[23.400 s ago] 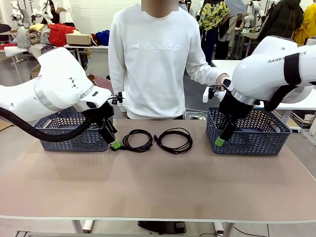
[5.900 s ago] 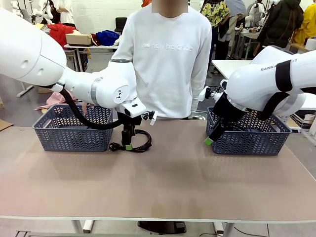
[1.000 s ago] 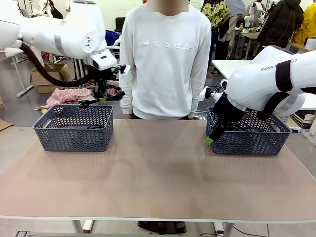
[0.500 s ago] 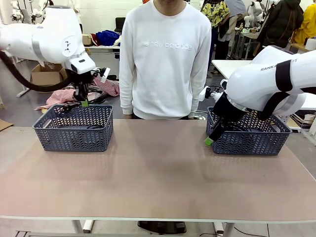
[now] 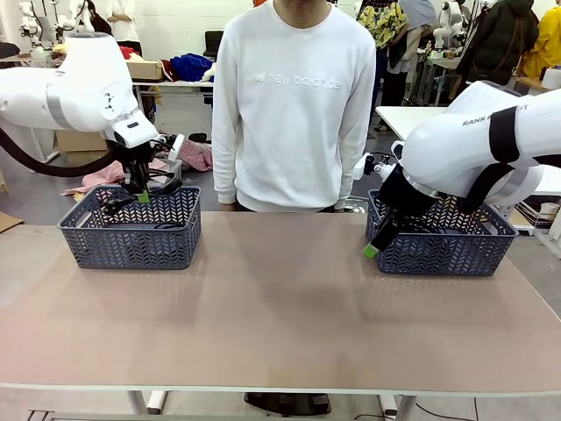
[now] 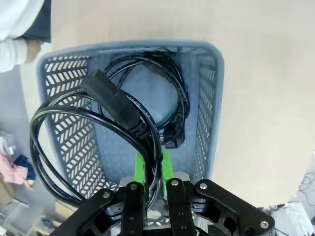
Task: Organize the cables according to human instructions.
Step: Pick up a bundle of cables and place it in the basket indicated by the human.
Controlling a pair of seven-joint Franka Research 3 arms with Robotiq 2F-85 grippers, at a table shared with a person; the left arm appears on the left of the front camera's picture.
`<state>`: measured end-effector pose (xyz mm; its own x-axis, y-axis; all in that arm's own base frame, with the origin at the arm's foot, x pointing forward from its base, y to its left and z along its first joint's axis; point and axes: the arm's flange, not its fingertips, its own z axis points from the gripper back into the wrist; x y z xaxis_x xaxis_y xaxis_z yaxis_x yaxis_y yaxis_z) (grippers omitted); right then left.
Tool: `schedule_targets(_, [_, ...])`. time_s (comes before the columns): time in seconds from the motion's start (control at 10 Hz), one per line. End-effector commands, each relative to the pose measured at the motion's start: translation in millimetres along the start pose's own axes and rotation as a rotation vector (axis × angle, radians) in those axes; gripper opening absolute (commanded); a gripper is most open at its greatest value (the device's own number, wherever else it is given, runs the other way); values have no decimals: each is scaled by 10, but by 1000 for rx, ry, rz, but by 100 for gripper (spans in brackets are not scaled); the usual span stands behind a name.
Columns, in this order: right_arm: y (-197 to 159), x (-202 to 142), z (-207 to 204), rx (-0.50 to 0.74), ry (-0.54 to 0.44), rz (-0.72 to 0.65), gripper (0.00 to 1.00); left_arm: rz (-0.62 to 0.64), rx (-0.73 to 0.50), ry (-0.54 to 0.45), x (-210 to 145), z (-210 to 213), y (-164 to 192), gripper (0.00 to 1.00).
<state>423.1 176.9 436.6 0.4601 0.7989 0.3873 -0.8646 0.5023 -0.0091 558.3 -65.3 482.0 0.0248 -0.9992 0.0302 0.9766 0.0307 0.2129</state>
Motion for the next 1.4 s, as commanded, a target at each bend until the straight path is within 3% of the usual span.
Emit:
schedule_targets(0.0, [-5,19,7,-3,-3,-2,100,-11,1,-34,-88,-82,-31,0])
schedule_targets(0.6, [-5,19,7,-3,-3,-2,100,21,-1,-40,-130,-289,31,0])
schedule_targets(0.7, [-5,19,7,-3,-3,-2,100,22,-4,-40,-146,-312,46,34])
schedule_targets(0.8, [-5,19,7,-3,-3,-2,100,26,-11,-43,-154,-326,50,35])
schedule_targets(0.9, [-5,19,7,-3,-3,-2,100,33,-14,-42,-164,-328,56,53])
schedule_targets(1.0, [-5,19,7,-3,-3,-2,100,44,-14,-42,-173,-307,69,54])
schedule_targets(1.1, [-5,19,7,-3,-3,-2,100,53,-19,-40,-174,-286,87,73])
schedule_targets(1.2, [-5,19,7,-3,-3,-2,100,60,-22,-41,-181,-268,105,73])
schedule_targets(1.3, [-5,19,7,-3,-3,-2,100,65,-28,-42,-193,-253,123,92])
